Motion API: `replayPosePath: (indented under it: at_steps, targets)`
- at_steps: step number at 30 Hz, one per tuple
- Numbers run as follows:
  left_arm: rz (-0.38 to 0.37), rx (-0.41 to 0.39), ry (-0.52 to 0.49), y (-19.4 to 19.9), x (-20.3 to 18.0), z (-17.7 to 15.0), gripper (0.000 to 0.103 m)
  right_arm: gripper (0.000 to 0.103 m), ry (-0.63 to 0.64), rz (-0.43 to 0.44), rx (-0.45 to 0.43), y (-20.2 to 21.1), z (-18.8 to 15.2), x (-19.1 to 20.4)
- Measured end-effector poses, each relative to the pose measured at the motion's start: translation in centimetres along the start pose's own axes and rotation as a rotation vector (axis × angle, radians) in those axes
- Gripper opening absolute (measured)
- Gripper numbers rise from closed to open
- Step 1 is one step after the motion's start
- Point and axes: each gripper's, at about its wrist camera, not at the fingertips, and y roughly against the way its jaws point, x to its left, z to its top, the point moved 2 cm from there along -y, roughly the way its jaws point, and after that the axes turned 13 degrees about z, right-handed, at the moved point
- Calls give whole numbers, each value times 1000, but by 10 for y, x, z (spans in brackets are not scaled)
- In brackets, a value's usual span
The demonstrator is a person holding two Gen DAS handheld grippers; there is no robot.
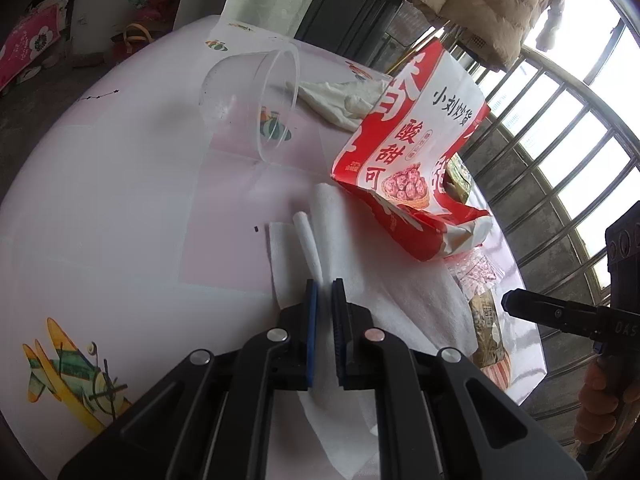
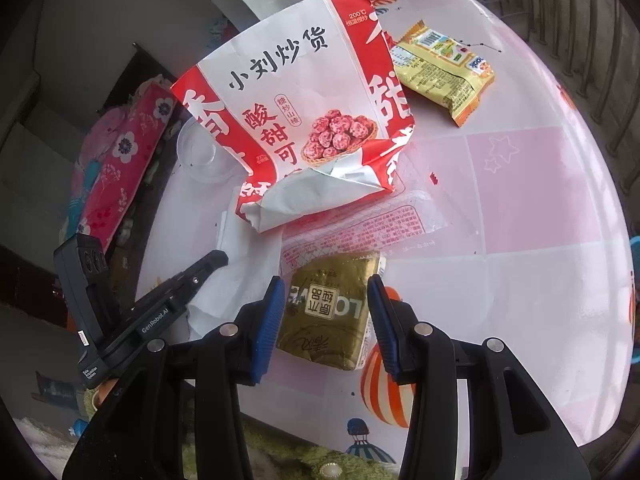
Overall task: Collect trash
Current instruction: 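Grasp the white tissue with the right tool while the left tool grasps another tissue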
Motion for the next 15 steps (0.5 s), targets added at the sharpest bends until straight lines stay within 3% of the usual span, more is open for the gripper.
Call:
replayPosePath:
  at_steps: [3, 5, 10, 15]
  targets:
    - [-28, -8, 12, 5, 4, -1, 8, 42, 14, -5, -10, 1, 4, 1]
    - [-36, -28, 15, 12, 7, 0, 24, 42, 26, -6, -17, -3, 5, 0]
    - [-50, -111, 15, 34, 11, 3, 46, 50, 74, -9, -37, -4, 12, 10]
    - [-40, -149, 26, 52, 24, 3, 48, 51, 150, -3, -43, -12, 17, 27]
